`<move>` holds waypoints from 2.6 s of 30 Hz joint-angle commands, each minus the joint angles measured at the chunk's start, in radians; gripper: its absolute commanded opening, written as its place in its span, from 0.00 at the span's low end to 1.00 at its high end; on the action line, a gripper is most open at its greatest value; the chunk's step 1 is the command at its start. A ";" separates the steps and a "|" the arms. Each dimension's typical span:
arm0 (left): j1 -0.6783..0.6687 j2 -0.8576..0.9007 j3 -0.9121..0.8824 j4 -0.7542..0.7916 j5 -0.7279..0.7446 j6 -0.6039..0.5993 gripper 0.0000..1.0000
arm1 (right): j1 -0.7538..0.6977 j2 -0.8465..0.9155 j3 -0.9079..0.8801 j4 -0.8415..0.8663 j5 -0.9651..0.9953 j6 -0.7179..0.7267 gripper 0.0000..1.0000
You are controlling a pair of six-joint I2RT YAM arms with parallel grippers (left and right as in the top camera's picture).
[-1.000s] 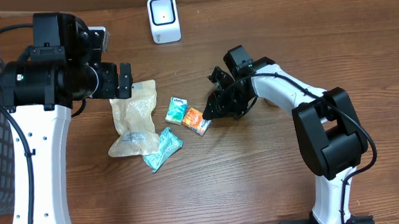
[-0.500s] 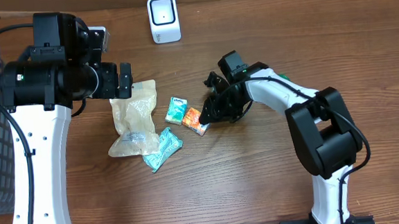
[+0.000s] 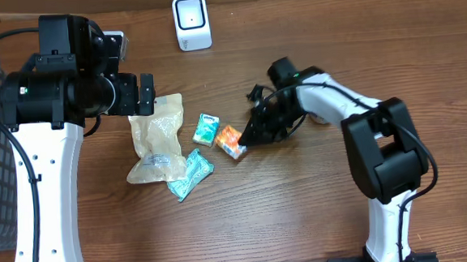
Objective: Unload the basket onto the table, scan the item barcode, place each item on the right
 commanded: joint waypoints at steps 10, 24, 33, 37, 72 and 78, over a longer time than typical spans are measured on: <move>0.002 0.003 0.016 0.001 0.007 0.016 0.99 | -0.196 -0.261 0.066 -0.014 -0.690 -0.053 0.04; 0.002 0.003 0.016 0.001 0.007 0.016 0.99 | -0.218 -0.274 0.066 -0.014 -0.691 0.065 0.04; 0.002 0.003 0.016 0.001 0.007 0.016 1.00 | -0.212 -0.274 0.066 0.033 -0.522 0.082 0.04; 0.002 0.003 0.016 0.001 0.007 0.016 1.00 | -0.191 -0.274 0.066 0.001 -0.192 0.125 0.04; 0.002 0.002 0.016 0.001 0.007 0.016 1.00 | -0.065 -0.274 0.112 -0.056 0.258 0.140 0.04; 0.002 0.002 0.016 0.001 0.007 0.016 1.00 | -0.065 -0.274 0.112 -0.068 0.281 0.140 0.04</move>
